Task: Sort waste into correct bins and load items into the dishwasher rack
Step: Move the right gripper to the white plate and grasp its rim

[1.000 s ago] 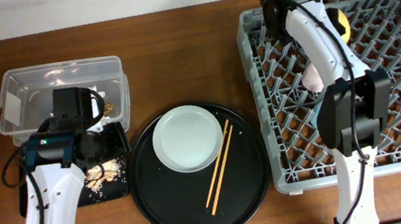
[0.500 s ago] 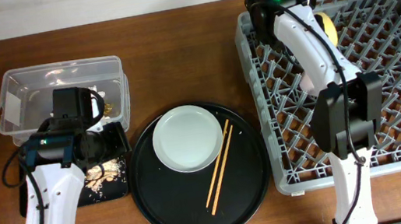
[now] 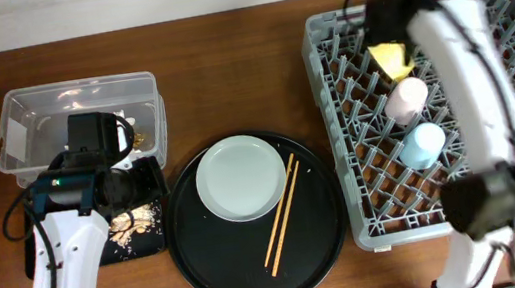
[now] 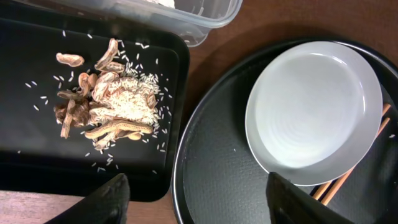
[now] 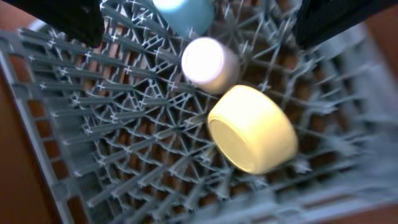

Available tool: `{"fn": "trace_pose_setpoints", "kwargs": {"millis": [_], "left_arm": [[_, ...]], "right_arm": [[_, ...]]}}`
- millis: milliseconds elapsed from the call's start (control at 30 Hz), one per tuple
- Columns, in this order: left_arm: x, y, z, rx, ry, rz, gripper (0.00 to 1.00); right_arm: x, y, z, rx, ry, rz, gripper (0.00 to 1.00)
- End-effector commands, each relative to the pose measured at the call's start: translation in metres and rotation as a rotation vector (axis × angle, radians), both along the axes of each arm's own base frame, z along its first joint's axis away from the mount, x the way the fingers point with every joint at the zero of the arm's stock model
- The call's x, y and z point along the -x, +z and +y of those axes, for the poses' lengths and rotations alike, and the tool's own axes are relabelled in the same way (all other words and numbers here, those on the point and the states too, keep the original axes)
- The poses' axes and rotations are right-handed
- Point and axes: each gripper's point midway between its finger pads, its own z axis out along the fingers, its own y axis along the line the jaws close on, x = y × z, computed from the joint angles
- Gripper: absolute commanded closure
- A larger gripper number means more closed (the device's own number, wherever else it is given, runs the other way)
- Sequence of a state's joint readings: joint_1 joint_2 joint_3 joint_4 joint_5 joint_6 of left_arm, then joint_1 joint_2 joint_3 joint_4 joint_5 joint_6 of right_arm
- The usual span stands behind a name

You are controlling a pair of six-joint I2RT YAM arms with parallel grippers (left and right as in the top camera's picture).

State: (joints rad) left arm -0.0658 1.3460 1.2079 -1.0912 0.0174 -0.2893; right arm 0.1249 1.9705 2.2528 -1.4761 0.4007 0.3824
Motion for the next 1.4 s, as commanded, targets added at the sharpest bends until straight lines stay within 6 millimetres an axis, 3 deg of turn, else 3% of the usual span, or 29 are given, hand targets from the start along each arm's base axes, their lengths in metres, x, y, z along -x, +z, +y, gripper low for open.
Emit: {"fn": "trace_pose_setpoints", "kwargs": {"millis": [0,100,300,433,533,700,800,967,1100,1367], "left_arm": [[-0.001,0.004,0.003,-0.009,0.017,-0.017,0.27],[-0.001,0.004,0.004,-0.01,0.017,-0.016,0.26],[0.009,0.001,0.014,-0.066,0.037,0.026,0.27],[0.017,-0.002,0.017,-0.084,0.044,0.059,0.26],[0.017,-0.002,0.017,-0.084,0.043,0.061,0.26],[0.017,-0.002,0.017,-0.081,0.042,0.061,0.26],[0.017,-0.002,0.017,-0.081,0.042,0.061,0.26],[0.017,-0.002,0.017,-0.081,0.042,0.061,0.26],[0.018,-0.002,0.017,-0.081,0.042,0.062,0.26],[0.017,-0.002,0.017,-0.08,0.042,0.061,0.26]], "right_arm": [[0.026,0.023,0.046,-0.249,0.267,0.015,0.01],[0.048,0.02,0.075,-0.371,0.333,0.087,0.01],[0.082,-0.022,0.149,-0.436,0.491,0.274,0.01],[0.096,-0.072,0.189,-0.441,0.503,0.358,0.01],[0.112,-0.124,0.215,-0.473,0.483,0.42,0.01],[0.136,-0.197,0.242,-0.492,0.451,0.436,0.1],[0.149,-0.219,0.251,-0.495,0.453,0.441,0.17],[0.164,-0.236,0.257,-0.498,0.415,0.454,0.27],[0.166,-0.236,0.259,-0.502,0.404,0.452,0.29],[0.171,-0.237,0.266,-0.527,0.308,0.452,0.48]]}}
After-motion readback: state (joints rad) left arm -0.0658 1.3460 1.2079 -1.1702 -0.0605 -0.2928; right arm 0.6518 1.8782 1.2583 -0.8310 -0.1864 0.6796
